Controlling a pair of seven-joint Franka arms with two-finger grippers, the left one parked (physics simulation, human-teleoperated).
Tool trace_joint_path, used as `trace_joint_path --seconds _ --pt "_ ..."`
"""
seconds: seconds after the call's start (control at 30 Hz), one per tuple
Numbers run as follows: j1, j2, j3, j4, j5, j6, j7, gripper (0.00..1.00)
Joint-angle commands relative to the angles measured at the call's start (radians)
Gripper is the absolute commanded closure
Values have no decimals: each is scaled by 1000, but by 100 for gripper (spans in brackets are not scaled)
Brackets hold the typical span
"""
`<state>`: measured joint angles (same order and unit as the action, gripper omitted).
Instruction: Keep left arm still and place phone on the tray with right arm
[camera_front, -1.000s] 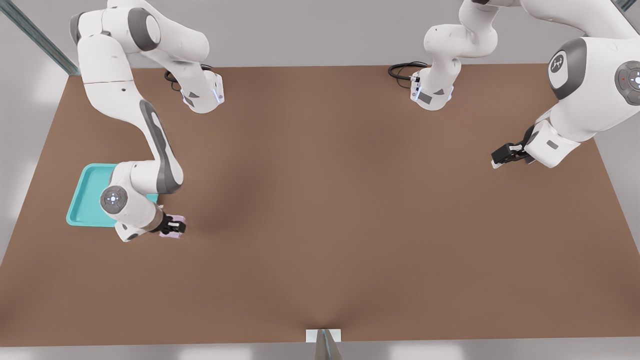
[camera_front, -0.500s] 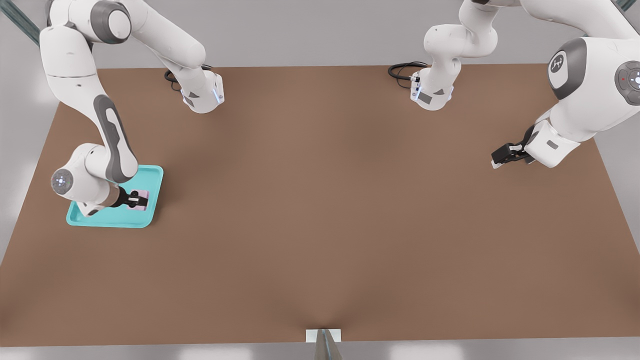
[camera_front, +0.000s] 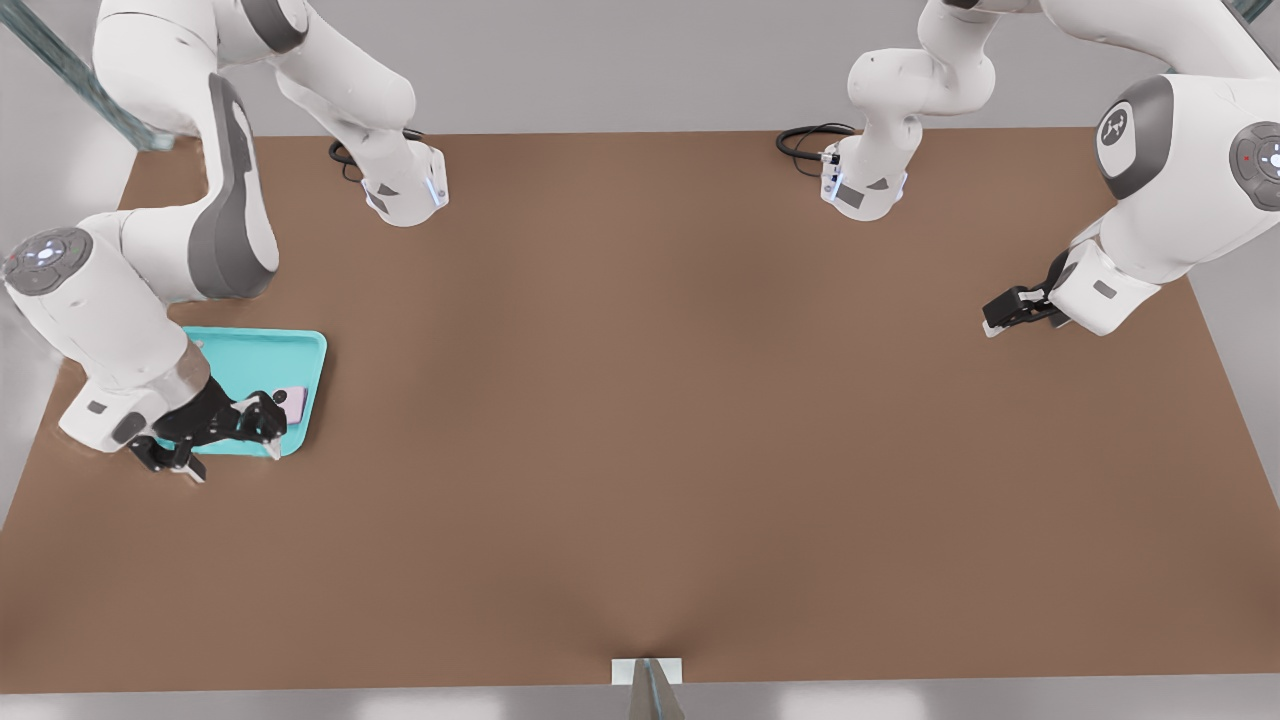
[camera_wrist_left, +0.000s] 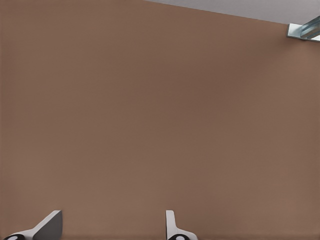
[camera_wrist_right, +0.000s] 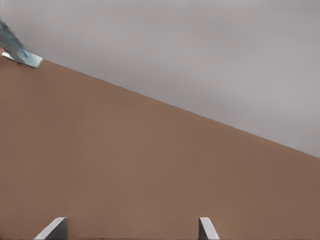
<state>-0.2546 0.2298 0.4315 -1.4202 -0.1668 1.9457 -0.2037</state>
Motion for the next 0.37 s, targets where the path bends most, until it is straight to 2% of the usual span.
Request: trace_joint_path --seconds 0.0,0.03,0.07,0.13,0.33 --pt "222 -122 -219 -19 21 -353 277 0" --pt "331 -153 -398 -26 110 -370 216 0" --pt "385 -150 -486 -22 113 -373 158 0" --pt "423 -78 -522 41 113 -419 156 0" --pt "422 -98 -510 10 116 -424 162 0"
